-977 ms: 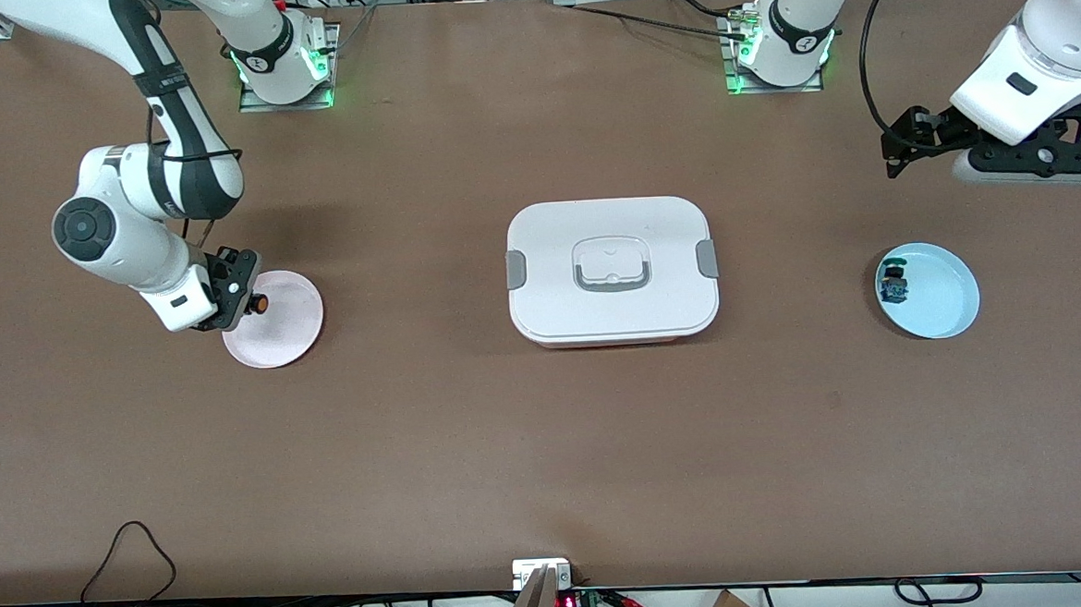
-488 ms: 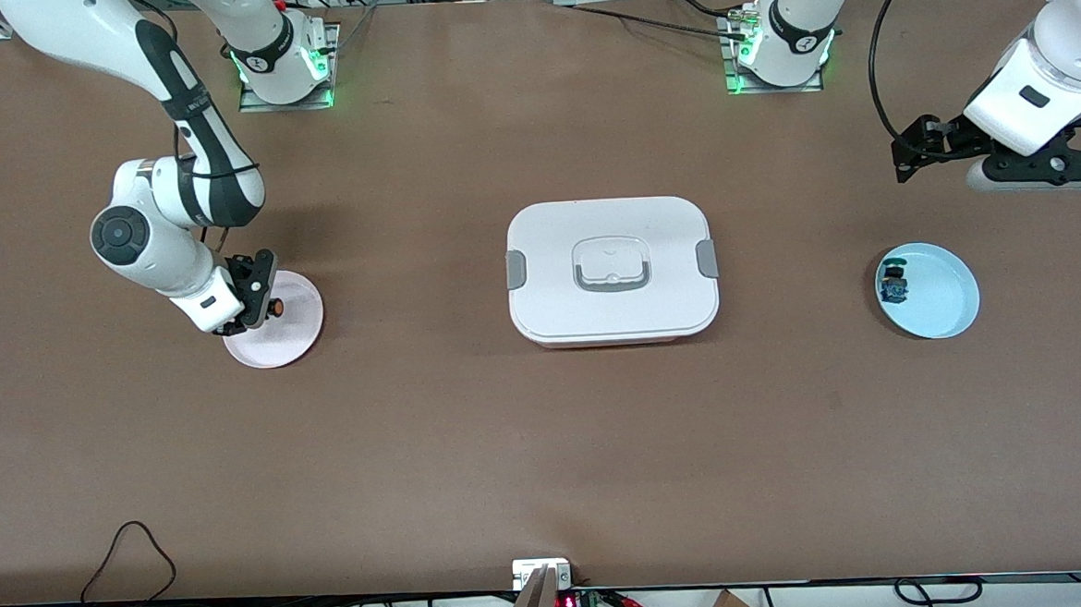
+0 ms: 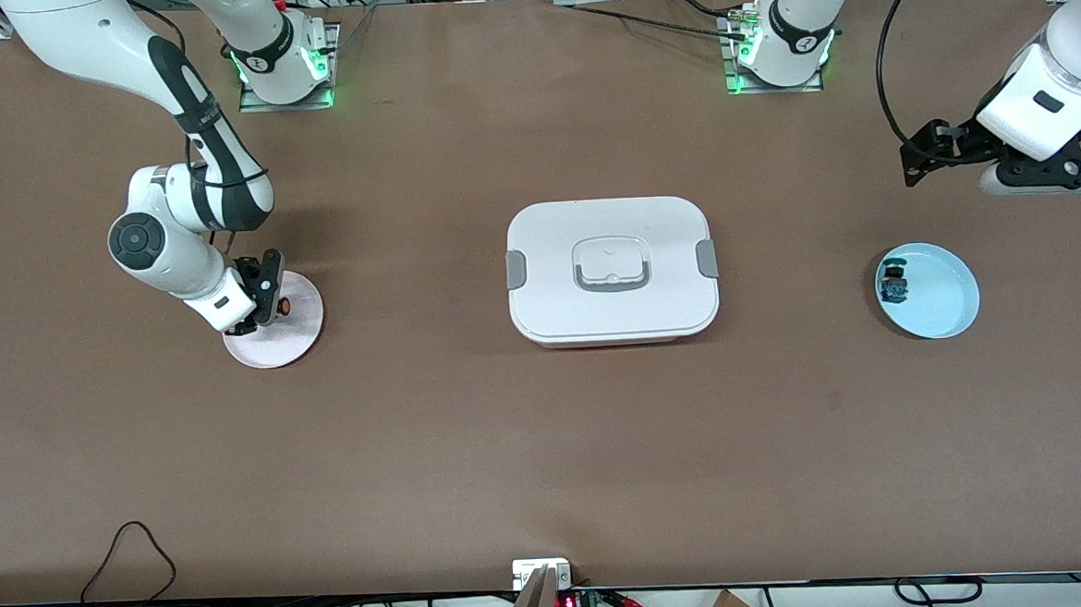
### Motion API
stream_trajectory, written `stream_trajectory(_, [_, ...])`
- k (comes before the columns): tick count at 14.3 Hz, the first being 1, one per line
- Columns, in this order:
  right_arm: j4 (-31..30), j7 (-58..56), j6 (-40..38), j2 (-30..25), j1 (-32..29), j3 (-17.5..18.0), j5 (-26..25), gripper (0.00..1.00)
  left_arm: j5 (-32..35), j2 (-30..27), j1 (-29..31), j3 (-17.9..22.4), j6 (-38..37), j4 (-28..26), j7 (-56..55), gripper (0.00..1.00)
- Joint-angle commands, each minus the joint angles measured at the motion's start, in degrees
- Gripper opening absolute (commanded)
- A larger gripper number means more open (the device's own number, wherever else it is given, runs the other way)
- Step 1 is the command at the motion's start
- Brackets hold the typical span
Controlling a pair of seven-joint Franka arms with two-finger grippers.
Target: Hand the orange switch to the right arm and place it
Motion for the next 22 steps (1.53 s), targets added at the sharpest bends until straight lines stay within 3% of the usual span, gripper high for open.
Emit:
stream_trajectory(1, [-0.9, -0.6, 1.0, 0.0, 1.3, -0.1, -0.9, 0.01, -1.4, 1.0, 1.4, 0.0, -1.6, 1.6, -0.5, 1.00])
stream_trajectory(2, [-0.9, -0.6, 1.0, 0.0, 1.3, -0.1, -0.9, 0.05, -1.5, 1.1, 2.4, 0.0, -1.6, 1.6, -0.3, 1.00])
stream_trajectory(3, [-0.8, -0.5, 1.0, 0.0, 1.3, -0.1, -0.8, 0.21, -1.5, 1.1, 2.7, 0.0, -1.6, 1.5, 0.0, 1.00])
stream_trajectory(4, [-0.9, 0.6, 0.9, -0.1, 1.3, -0.1, -0.4, 0.75, -1.5, 1.1, 2.8, 0.0, -1.6, 1.5, 0.0, 1.00])
stream_trajectory(5, [-0.8, 0.7, 0.6, -0.3, 1.2, -0.2, -0.2, 1.00, -1.5, 1.3, 2.7, -0.1, -1.5, 1.5, 0.1, 1.00])
stream_trajectory(12, [0.9, 0.4, -3.7, -5.1, 1.1, -1.1, -0.1, 1.00, -3.9, 1.4, 2.7, -0.3, -1.3, 1.6, 0.2, 1.00])
stream_trajectory(18, [14.5, 0.9, -20.5, -7.5, 0.1, -1.3, 1.9, 1.00, -3.0, 1.6, 2.7, -0.1, -1.2, 1.6, 0.3, 1.00])
stream_trajectory(22, [19.9, 9.3, -28.0, -9.4, 0.1, -1.9, 3.4, 1.00, -3.0, 1.6, 2.7, -0.2, -1.2, 1.6, 0.3, 1.00])
